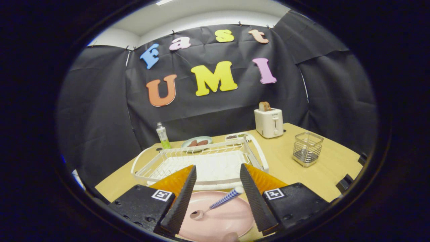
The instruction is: Take the plate from the dish rack, then take the spoon from the basket and place it into the plate.
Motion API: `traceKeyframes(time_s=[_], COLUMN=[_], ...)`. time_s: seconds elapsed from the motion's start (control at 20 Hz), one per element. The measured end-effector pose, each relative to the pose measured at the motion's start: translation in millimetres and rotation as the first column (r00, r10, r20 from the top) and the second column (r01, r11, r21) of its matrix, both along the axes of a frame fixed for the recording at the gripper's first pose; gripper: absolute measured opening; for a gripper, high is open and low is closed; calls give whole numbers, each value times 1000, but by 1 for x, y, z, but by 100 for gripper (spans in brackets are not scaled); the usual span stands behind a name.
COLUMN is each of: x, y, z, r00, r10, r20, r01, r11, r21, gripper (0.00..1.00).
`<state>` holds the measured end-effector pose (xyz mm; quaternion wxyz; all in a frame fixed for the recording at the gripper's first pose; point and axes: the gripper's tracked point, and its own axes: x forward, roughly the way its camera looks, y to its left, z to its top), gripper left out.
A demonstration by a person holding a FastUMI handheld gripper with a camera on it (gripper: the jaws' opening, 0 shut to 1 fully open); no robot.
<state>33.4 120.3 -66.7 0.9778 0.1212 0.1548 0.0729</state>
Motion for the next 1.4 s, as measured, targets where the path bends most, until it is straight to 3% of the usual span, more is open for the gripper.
traceKeyframes(time_s=[0.5,0.8,1.1,1.4], x=[-10,-29,-38,-39], y=[-23,-34,-17,-18], z=[73,99,95,95], r00=[972,933,935,935], r10=[-51,-88,-45,-50], r20=[229,348,351,350], r01=[79,158,111,115], r11=[990,971,979,979], r21=[-114,-178,-169,-167], gripper=[100,100,100,100])
